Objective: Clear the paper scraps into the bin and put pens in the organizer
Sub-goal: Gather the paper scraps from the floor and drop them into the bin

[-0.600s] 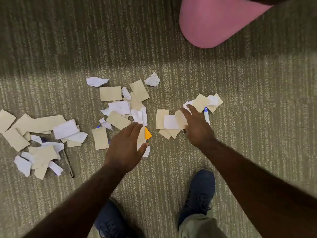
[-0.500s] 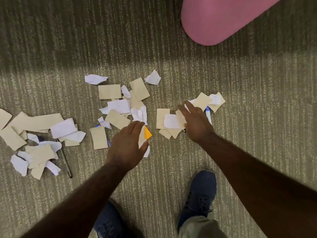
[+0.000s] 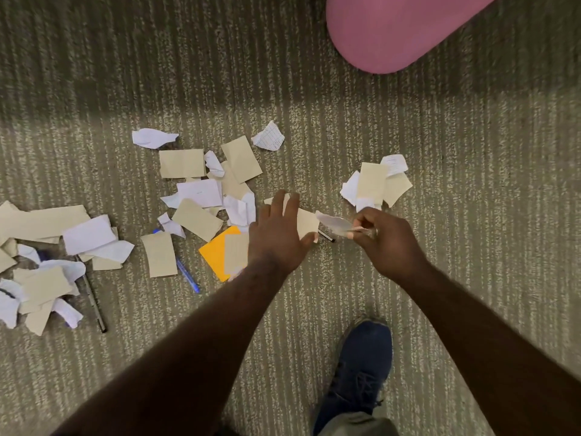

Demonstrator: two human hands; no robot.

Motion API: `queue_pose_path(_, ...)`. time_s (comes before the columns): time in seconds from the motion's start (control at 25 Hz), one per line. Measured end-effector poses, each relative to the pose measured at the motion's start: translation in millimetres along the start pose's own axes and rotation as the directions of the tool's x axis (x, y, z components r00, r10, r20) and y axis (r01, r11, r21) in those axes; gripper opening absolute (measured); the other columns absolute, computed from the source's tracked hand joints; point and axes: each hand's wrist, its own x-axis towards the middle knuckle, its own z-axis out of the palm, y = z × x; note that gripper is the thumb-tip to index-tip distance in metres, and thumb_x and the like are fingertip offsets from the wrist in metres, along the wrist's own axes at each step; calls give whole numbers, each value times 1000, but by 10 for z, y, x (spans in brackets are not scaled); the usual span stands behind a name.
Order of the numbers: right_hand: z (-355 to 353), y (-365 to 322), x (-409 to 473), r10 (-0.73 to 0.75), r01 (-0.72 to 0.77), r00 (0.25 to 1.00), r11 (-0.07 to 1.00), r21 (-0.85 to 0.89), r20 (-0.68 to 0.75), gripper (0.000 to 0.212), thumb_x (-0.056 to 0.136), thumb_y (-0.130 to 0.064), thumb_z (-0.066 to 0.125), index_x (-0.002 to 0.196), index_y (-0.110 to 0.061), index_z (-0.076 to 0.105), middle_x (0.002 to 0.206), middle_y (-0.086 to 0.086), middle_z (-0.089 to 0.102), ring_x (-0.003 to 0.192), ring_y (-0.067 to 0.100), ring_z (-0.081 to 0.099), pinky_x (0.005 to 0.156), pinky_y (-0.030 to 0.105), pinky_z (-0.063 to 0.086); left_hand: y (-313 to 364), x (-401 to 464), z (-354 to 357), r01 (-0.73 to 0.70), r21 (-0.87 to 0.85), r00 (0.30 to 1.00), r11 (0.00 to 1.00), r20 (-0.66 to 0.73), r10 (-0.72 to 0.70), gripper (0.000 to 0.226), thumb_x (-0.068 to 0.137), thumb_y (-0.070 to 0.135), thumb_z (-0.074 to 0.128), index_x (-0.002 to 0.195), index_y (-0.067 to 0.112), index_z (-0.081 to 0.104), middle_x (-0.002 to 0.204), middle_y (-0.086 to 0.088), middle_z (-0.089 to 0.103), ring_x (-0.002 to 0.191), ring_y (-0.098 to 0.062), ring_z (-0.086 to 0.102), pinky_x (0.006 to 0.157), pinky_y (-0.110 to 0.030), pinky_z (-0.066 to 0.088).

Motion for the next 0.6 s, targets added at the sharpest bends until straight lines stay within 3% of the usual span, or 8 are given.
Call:
queue_pose_path(0.08,12,63,-152,29,-29,1000,996,79,4,9,80,-17,70,83,-14,62,76,-1,63,70,17,57,63,26,41,28,37,63,48,17,999,999,-25,-48,79,74,44,69,138,26,27,151,-2,22,127,-31,31,87,-48,46)
queue_pose_path(0.24,135,161,-256,59,-59,998,995,82,0,19,76,-15,75,92,-8,66,95,6,64,84,20,59,73,29,46,-61,37,68,-14,107,1000,994,-11,15,74,68,32,76,130,26,37,135,-12,33,119,-33,36,78,-46,48)
queue_pose_path(0.4,205,206,-113,176,-142,965,974,177,-196,23,73,-13,77,93,-5,68,122,9,52,100,14,52,76,19,42,-200,27,-12,-120,168,993,978,6,120,61,63,27,80,116,18,51,122,-13,42,108,-33,40,71,-45,46)
queue_pose_path(0.48,194,243,43,236,-184,922,965,188,-308,23,72,-12,78,90,-3,68,132,12,43,110,18,48,84,22,42,-271,16,-52,-181,156,984,971,26,179,61,61,24,81,115,17,54,118,-13,46,104,-33,43,68,-45,46)
queue_pose_path(0.56,164,270,233,306,-229,889,941,247,-341,24,71,-12,78,90,-2,68,141,14,34,124,26,43,95,31,45,-343,18,-79,-235,134,972,963,30,233,58,63,24,81,116,18,57,109,-12,50,98,-34,49,67,-43,46)
queue_pose_path(0.6,139,287,329,319,-244,881,939,240,-350,24,71,-13,78,90,-3,68,144,14,31,127,27,41,96,29,43,-363,24,-96,-249,94,968,964,24,248,52,65,25,79,114,19,59,101,-10,52,94,-34,51,67,-43,45)
